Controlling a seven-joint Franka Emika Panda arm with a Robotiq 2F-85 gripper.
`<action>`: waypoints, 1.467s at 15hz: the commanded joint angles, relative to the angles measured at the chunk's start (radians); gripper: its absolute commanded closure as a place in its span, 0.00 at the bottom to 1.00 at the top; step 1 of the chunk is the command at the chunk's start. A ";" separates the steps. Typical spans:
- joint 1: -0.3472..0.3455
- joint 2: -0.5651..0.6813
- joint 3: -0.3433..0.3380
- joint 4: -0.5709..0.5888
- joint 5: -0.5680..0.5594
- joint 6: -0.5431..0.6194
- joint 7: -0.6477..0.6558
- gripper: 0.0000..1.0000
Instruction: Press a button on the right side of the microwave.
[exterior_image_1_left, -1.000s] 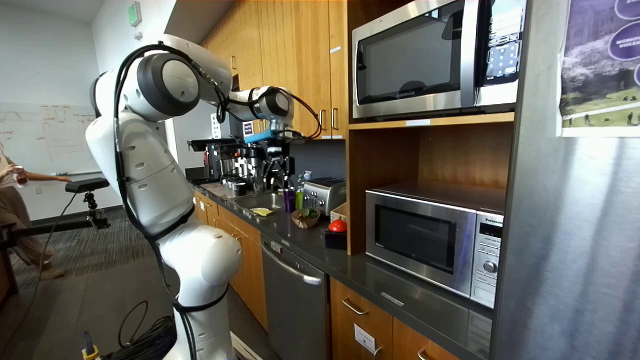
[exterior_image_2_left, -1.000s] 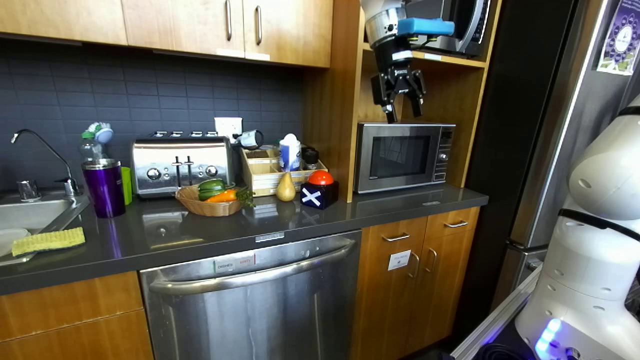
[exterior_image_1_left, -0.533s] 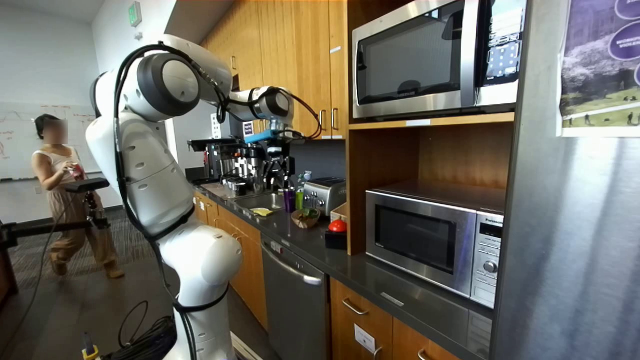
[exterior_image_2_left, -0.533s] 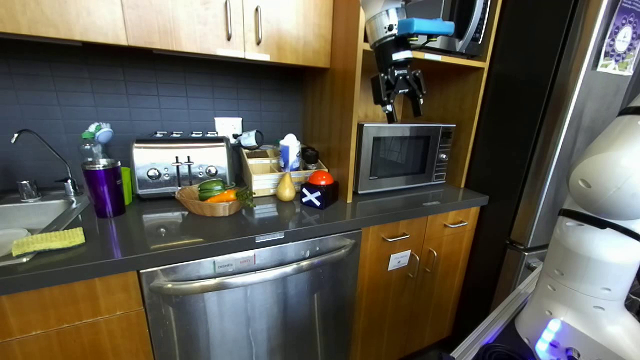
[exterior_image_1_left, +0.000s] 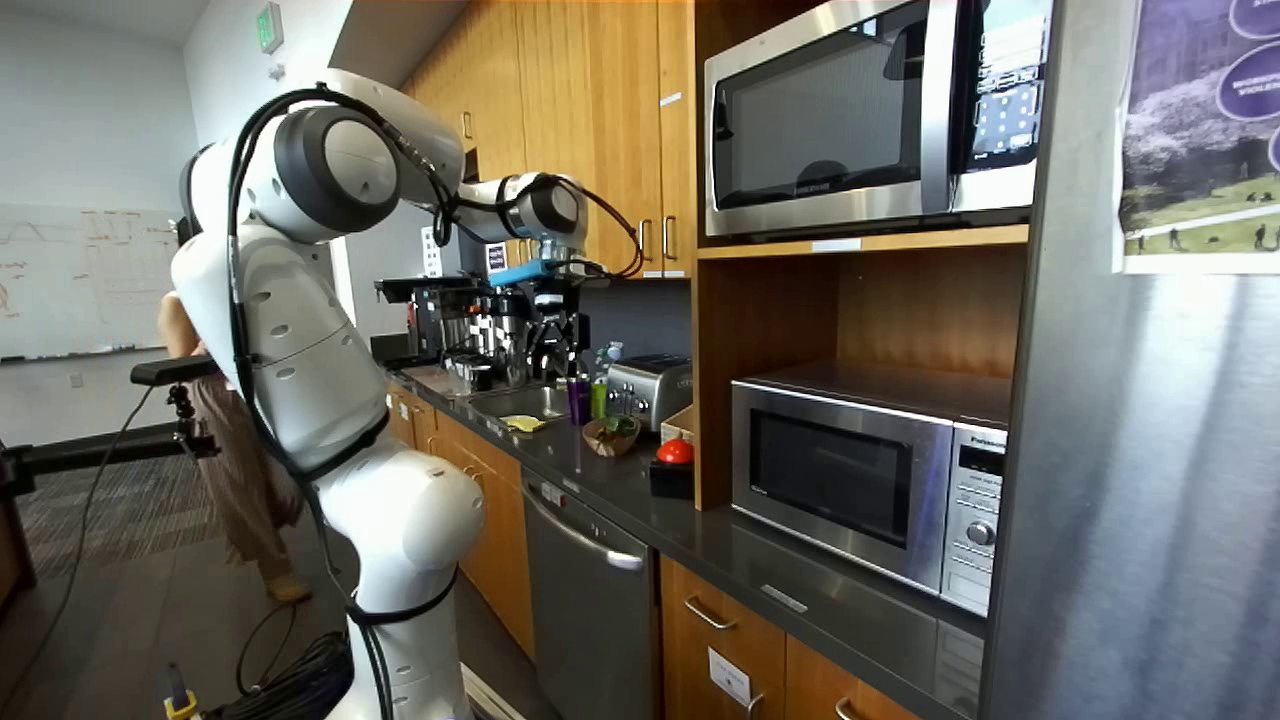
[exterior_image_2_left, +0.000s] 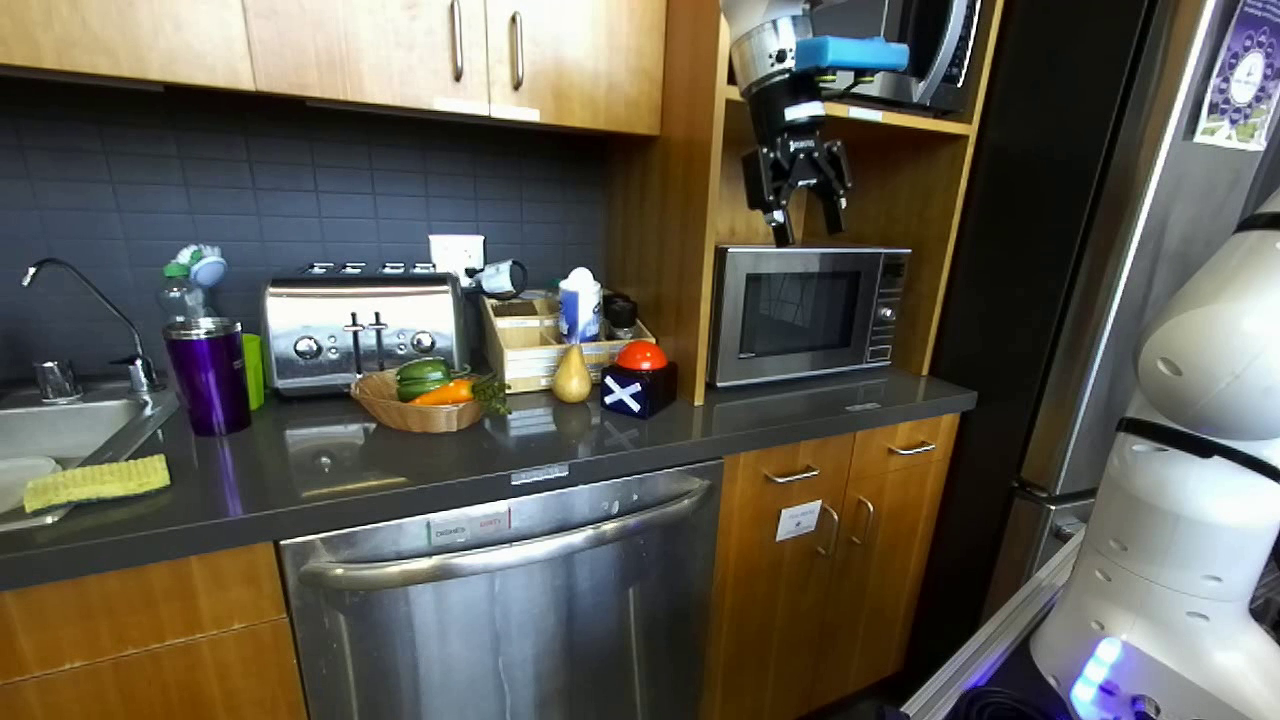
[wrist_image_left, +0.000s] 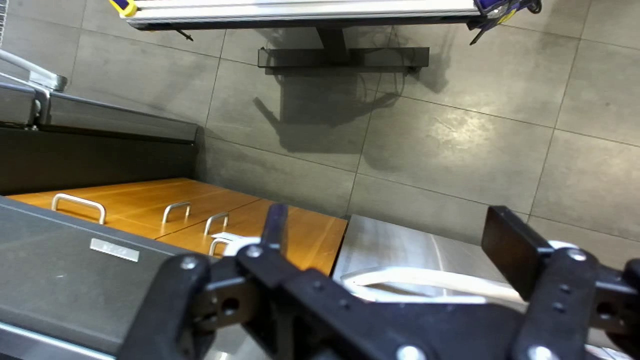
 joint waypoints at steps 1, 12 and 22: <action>0.016 0.003 -0.013 0.003 -0.004 -0.002 0.005 0.00; 0.012 0.003 -0.033 -0.008 -0.003 0.002 0.004 0.00; -0.009 -0.050 -0.096 -0.048 0.004 0.051 -0.016 0.00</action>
